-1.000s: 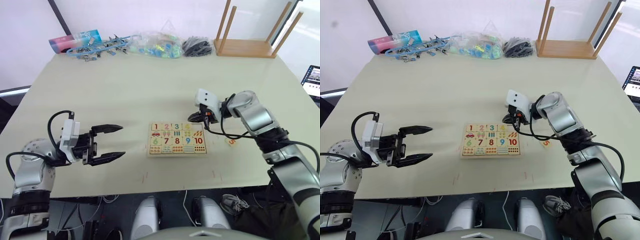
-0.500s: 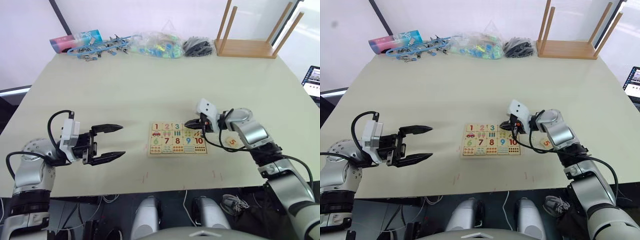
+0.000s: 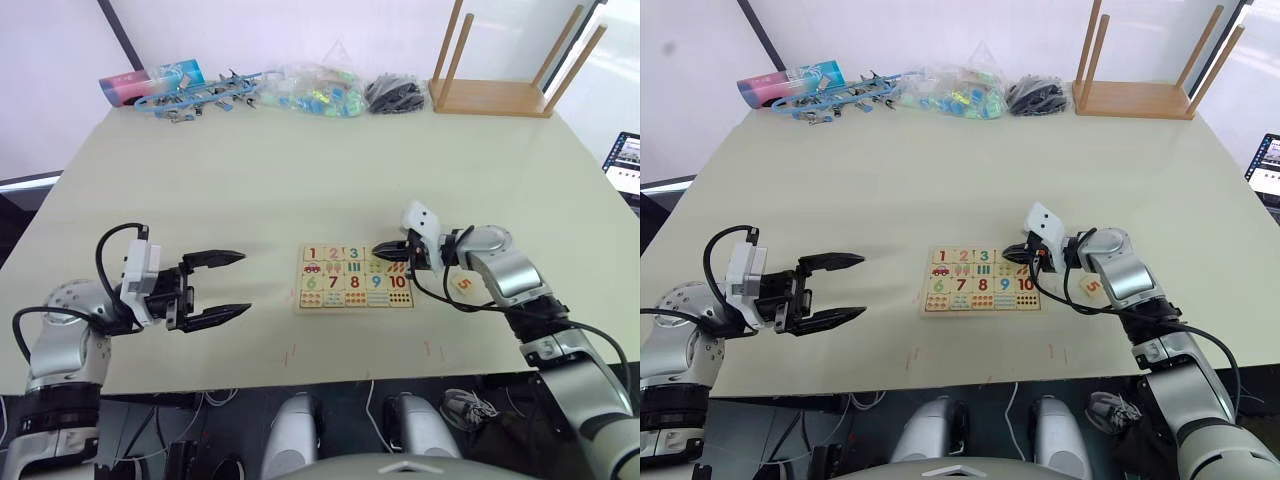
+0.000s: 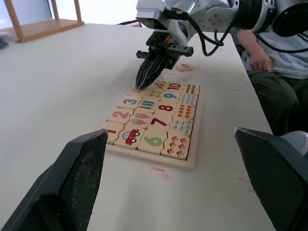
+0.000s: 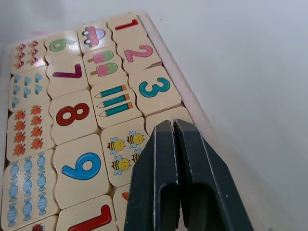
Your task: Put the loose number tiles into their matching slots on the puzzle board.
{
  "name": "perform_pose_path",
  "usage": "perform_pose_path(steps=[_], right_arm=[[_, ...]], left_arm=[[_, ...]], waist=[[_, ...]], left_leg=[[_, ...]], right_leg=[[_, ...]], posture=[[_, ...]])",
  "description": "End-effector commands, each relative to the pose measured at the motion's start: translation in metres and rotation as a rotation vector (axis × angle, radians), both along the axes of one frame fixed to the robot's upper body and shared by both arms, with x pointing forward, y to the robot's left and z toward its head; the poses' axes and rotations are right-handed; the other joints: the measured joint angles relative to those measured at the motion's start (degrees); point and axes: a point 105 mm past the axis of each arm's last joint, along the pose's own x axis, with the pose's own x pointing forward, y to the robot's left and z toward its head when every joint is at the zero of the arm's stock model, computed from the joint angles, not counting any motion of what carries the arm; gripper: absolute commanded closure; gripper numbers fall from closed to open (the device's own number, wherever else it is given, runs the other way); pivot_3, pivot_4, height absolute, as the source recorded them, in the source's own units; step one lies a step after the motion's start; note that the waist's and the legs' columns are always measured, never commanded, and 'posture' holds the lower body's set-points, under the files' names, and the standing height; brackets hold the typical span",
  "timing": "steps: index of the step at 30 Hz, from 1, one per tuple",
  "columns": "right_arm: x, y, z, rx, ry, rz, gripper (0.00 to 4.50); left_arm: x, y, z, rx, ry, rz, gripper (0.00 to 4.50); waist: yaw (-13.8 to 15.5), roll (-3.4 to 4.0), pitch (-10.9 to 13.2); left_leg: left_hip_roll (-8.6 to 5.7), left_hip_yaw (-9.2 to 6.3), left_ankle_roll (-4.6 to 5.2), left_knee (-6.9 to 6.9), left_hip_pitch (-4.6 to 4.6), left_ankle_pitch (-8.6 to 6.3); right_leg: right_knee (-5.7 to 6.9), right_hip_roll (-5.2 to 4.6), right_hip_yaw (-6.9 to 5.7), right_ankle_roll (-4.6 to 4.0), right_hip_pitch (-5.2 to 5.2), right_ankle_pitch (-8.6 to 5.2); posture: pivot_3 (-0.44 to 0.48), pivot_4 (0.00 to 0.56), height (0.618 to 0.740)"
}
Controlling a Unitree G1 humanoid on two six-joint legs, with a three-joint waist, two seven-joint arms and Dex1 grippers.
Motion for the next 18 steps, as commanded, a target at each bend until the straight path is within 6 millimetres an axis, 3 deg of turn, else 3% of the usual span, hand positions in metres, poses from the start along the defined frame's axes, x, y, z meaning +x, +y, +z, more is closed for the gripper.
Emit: perform_pose_path(steps=[1, 9, 18], right_arm=[[-0.004, -0.015, 0.028, 0.072, -0.103, -0.047, 4.43], [-0.031, -0.062, 0.043, 0.206, -0.206, -0.229, 4.43], [-0.067, -0.134, 0.017, 0.184, -0.208, -0.45, 4.43]], left_arm=[[0.001, 0.002, 0.006, 0.003, -0.04, 0.058, 0.0], [0.0, 0.012, -0.003, -0.016, 0.01, 0.219, 0.0], [-0.002, 0.021, -0.008, -0.028, 0.011, 0.32, 0.0]], waist=[[0.1, 0.0, 0.0], [0.1, -0.02, 0.0], [0.2, -0.03, 0.0]], left_leg=[[0.0, -0.01, 0.0, 0.0, -0.01, 0.0], [0.0, -0.14, 0.22, 0.0, 0.02, -0.13], [-0.01, -0.21, 0.24, 0.02, 0.09, -0.14]], right_leg=[[-0.02, 0.0, 0.0, 0.01, 0.0, 0.0], [-0.04, -0.02, -0.12, -0.1, 0.07, -0.06], [-0.05, -0.03, -0.16, -0.12, 0.17, -0.07]], posture=[[0.0, 0.15, 0.738], [0.0, 0.15, 0.738], [0.0, 0.15, 0.738]])
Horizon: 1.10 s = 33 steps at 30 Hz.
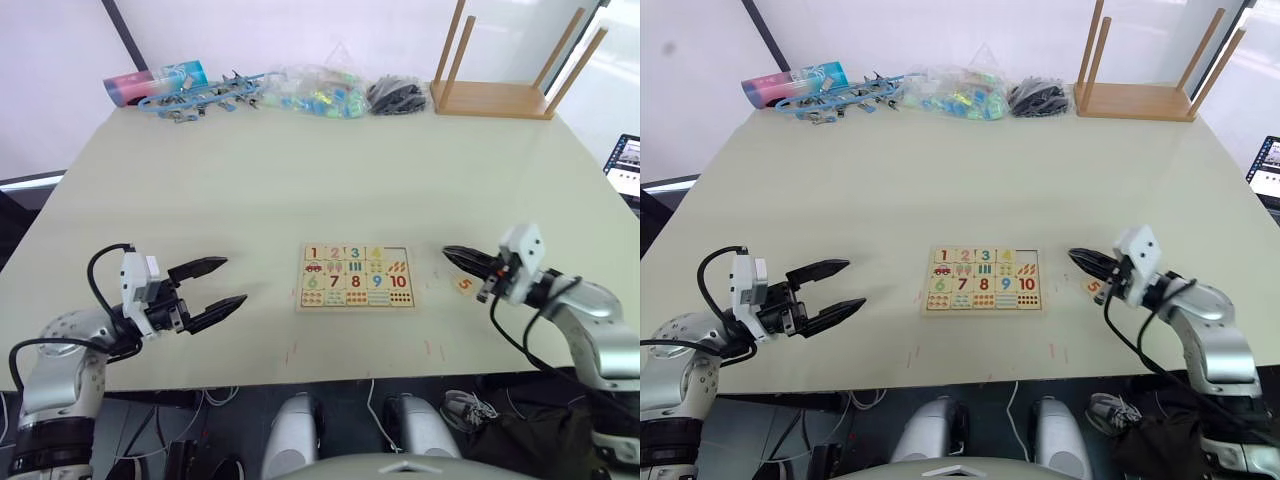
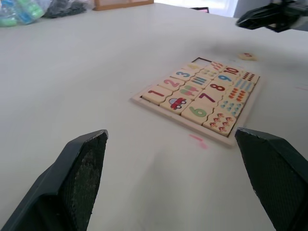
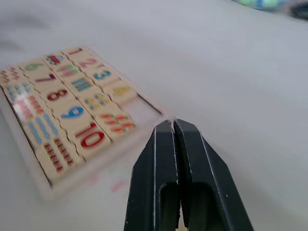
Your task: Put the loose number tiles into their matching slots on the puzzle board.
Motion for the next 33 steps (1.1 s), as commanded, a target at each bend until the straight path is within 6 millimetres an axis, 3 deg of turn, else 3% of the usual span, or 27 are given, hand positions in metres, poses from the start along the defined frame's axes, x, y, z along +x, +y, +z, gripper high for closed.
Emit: perform_pose_path(steps=[1, 3, 5, 10, 13, 14, 20, 33], right_arm=[[-0.018, -0.032, 0.005, -0.019, -0.066, -0.078, 4.43], [-0.029, -0.046, -0.002, -0.027, -0.054, -0.112, 4.43], [-0.04, -0.061, -0.008, -0.039, -0.041, -0.145, 3.91], [-0.046, -0.066, -0.011, -0.046, -0.042, -0.153, 1.65], [-0.074, -0.085, -0.018, -0.025, -0.002, -0.182, 0.31], [-0.079, -0.089, -0.02, -0.023, 0.005, -0.185, 0.09], [-0.095, -0.096, -0.03, -0.018, 0.03, -0.172, 0.09], [-0.097, -0.094, -0.034, 0.001, 0.014, -0.155, 0.09]], left_arm=[[-0.003, 0.003, 0.009, 0.005, -0.042, 0.011, 0.0], [-0.006, 0.005, 0.007, 0.013, -0.03, 0.012, 0.0], [-0.008, 0.011, 0.002, 0.025, -0.015, 0.028, 0.0], [-0.009, 0.013, 0.0, 0.027, -0.01, 0.035, 0.0], [-0.014, 0.023, -0.002, 0.026, 0.003, 0.06, 0.0], [-0.016, 0.024, -0.002, 0.026, 0.007, 0.064, 0.0], [-0.023, 0.029, -0.004, 0.03, 0.016, 0.074, 0.0], [-0.029, 0.031, -0.004, 0.027, 0.011, 0.091, 0.0]], waist=[[0.2, -0.01, 0.0], [0.2, 0.0, 0.0], [0.2, -0.01, 0.0], [-0.2, -0.02, 0.0], [0.2, 0.0, 0.0], [0.5, 0.01, 0.0], [0.4, -0.02, 0.0], [0.2, 0.01, 0.0]], left_leg=[[0.0, -0.02, 0.0, 0.0, -0.01, 0.0], [-0.01, -0.04, 0.0, -0.02, -0.01, 0.0], [-0.01, -0.02, 0.0, -0.02, -0.02, 0.0], [0.03, -0.15, 0.0, 0.0, 0.18, 0.0], [0.05, -0.17, -0.02, -0.07, 0.51, -0.01], [0.05, -0.18, -0.02, -0.12, 0.54, -0.01], [0.11, -0.04, -0.01, -0.22, 0.61, -0.03], [0.16, -0.02, -0.24, -0.24, 0.65, -0.18]], right_leg=[[0.0, 0.0, -0.01, 0.0, 0.0, 0.0], [-0.03, 0.0, -0.04, -0.01, 0.04, -0.01], [-0.06, 0.0, -0.03, 0.0, 0.04, -0.01], [0.02, 0.01, 0.1, -0.01, 0.07, 0.02], [0.05, 0.0, 0.16, -0.05, 0.23, 0.02], [0.04, -0.02, 0.16, -0.07, 0.26, 0.01], [-0.1, -0.1, 0.3, -0.05, 0.26, 0.0], [-0.07, -0.21, 0.32, -0.06, 0.24, 0.0]], posture=[[0.0, 0.15, 0.738], [0.0, 0.15, 0.738], [0.0, 0.15, 0.738], [0.0, 0.15, 0.738], [0.0, 0.15, 0.738], [0.0, 0.15, 0.738], [0.0, 0.15, 0.738], [0.0, 0.15, 0.738]])
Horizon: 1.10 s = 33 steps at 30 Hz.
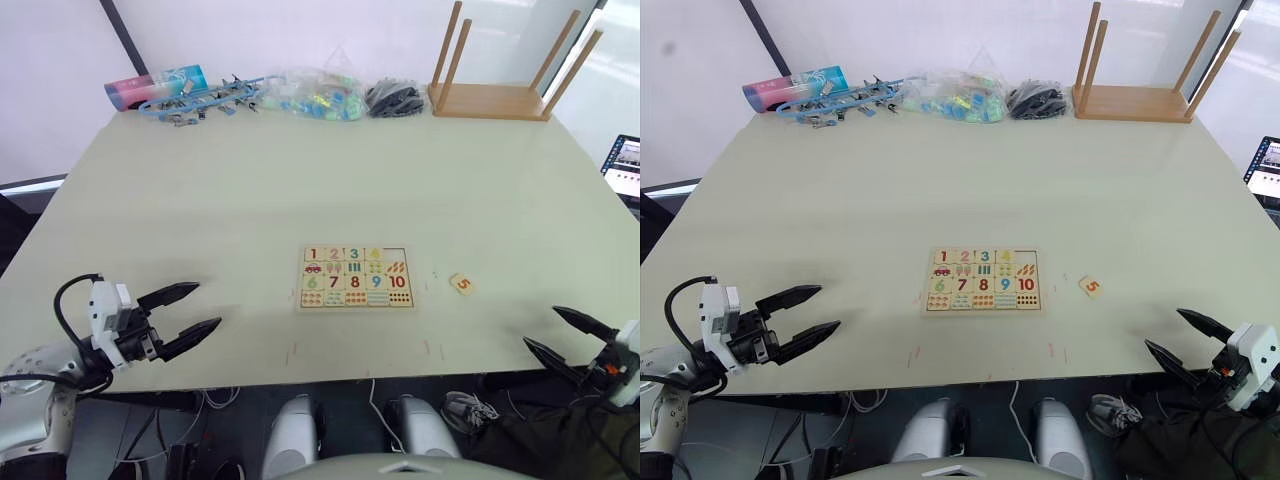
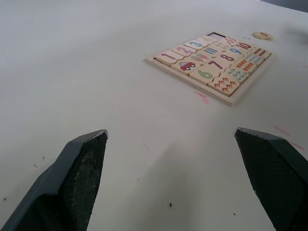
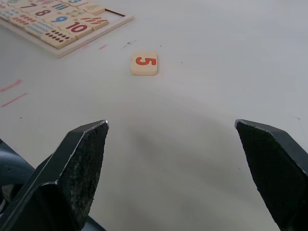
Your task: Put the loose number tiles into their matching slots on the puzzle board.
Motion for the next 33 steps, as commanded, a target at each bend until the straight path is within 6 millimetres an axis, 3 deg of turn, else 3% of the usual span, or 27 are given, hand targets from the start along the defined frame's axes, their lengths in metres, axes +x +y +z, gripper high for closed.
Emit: perform_pose_path(steps=[1, 22, 33], right_arm=[[0.0, 0.0, 0.008, 0.001, -0.042, 0.006, 0.09], [0.006, 0.006, 0.011, 0.007, -0.063, 0.041, 0.09], [0.026, 0.031, 0.023, 0.029, -0.084, 0.065, 0.09]], left_arm=[[0.0, 0.003, 0.012, 0.009, -0.06, 0.009, 0.0], [0.0, 0.0, 0.011, -0.003, -0.064, -0.023, 0.0], [0.011, -0.019, 0.019, 0.008, -0.079, -0.196, 0.0]], waist=[[0.0, 0.01, 0.0], [0.0, 0.02, 0.0], [0.0, 0.03, 0.0]], left_leg=[[0.0, -0.01, -0.01, 0.0, 0.0, -0.01], [-0.03, 0.0, -0.02, -0.02, 0.0, -0.02], [-0.06, 0.0, -0.01, -0.02, -0.02, -0.01]], right_leg=[[0.0, -0.01, 0.0, 0.0, 0.0, 0.0], [0.0, -0.14, -0.12, 0.0, -0.01, 0.0], [0.0, -0.16, -0.19, 0.0, -0.01, 0.0]], posture=[[0.0, 0.15, 0.738], [0.0, 0.15, 0.738], [0.0, 0.15, 0.738]])
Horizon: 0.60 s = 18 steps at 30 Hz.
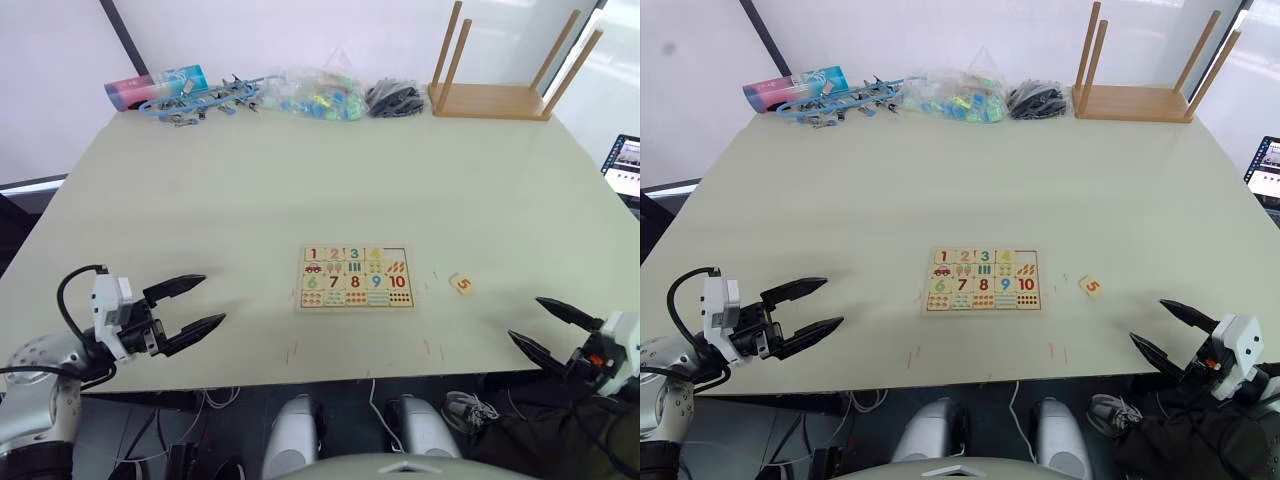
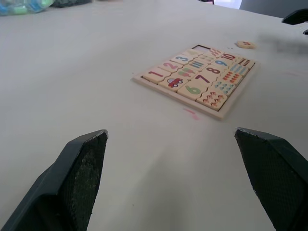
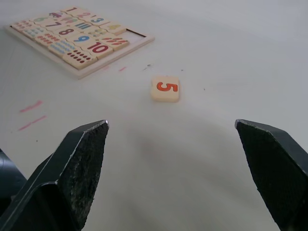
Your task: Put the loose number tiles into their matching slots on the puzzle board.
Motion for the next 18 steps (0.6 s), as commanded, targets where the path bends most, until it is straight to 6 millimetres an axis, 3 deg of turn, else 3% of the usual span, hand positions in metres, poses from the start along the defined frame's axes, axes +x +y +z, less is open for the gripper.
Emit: perform_pose_path(steps=[1, 18], right_arm=[[0.012, 0.01, 0.015, 0.003, -0.035, -0.001, 0.09], [0.059, 0.048, 0.006, -0.123, 0.148, -0.019, 0.09]], left_arm=[[0.004, -0.008, 0.009, 0.023, -0.034, -0.095, 0.0], [0.022, -0.034, 0.022, 0.053, -0.076, -0.364, 0.0]], waist=[[0.0, -0.01, 0.0], [-0.1, -0.02, 0.0]], left_leg=[[-0.01, 0.0, 0.0, 0.0, 0.0, 0.0], [-0.07, 0.0, 0.28, 0.02, -0.06, 0.16]], right_leg=[[0.0, 0.0, 0.0, 0.0, 0.0, 0.0], [0.0, 0.03, -0.06, -0.01, -0.02, 0.01]], posture=[[0.0, 0.15, 0.738], [0.0, 0.15, 0.738]])
